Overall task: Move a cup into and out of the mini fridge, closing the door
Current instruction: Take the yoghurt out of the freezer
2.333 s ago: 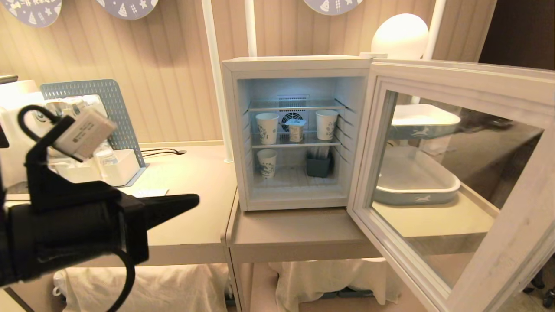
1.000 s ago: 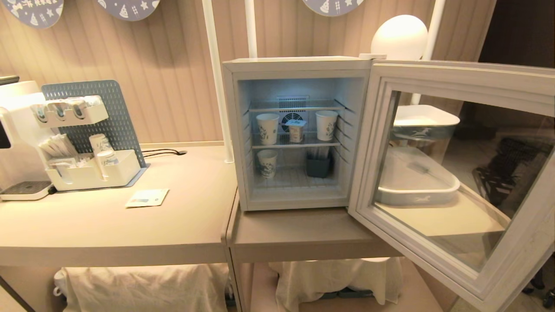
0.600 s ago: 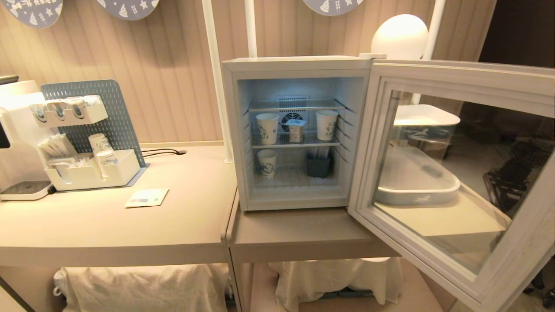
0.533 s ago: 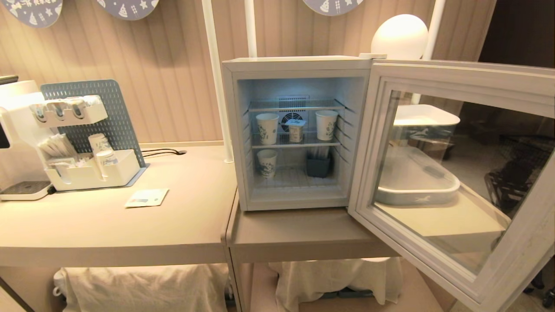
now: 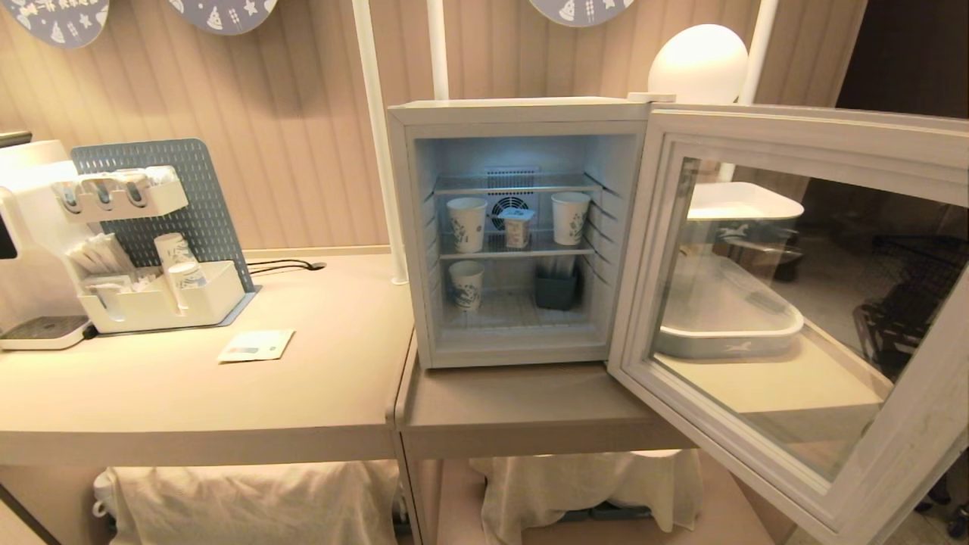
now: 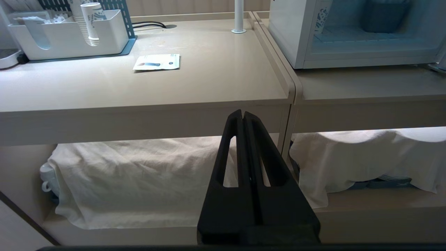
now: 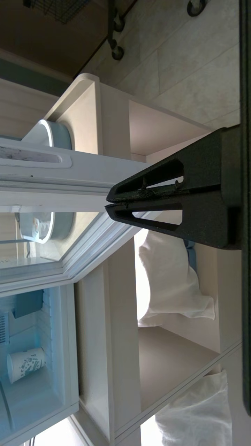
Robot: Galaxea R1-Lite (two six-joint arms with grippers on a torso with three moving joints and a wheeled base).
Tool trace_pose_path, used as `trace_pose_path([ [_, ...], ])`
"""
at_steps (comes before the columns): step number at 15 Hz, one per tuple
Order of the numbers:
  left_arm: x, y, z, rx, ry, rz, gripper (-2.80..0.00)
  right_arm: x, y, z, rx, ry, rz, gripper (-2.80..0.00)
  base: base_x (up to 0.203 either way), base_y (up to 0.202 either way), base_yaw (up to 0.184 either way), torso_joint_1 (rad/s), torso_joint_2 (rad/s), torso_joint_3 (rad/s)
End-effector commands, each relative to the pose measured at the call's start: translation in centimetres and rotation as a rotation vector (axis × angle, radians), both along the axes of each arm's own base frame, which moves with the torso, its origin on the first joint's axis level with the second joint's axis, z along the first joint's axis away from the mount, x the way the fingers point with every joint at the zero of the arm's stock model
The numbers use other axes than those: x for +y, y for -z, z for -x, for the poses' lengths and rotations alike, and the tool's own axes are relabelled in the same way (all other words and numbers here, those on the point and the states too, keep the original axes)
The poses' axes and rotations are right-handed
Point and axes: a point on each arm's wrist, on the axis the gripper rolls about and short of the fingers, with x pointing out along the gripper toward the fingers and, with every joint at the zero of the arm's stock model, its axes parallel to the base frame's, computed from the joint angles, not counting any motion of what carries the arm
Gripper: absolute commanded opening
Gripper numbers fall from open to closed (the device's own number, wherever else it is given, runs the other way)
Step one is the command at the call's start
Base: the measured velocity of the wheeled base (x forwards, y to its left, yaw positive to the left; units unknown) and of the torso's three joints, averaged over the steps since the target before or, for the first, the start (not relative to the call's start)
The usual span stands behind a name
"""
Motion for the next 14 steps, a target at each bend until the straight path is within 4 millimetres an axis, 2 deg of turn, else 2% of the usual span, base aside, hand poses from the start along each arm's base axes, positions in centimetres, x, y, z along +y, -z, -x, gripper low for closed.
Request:
trace_pose_path([
  [1,0.0,0.01,-0.02,0.001,0.0,0.0,-2.8,0.0,-0.02,-0.01,-0.001,0.001,0.0,-2.8,0.0,0.0,0.0,0.0,0.0,0.0],
  [14,0.0,0.01,-0.02,0.001,0.0,0.002,-2.8,0.0,-0.01,-0.02,-0.002,0.001,-0.007,-2.8,0.0,0.0,0.0,0.0,0.0,0.0],
])
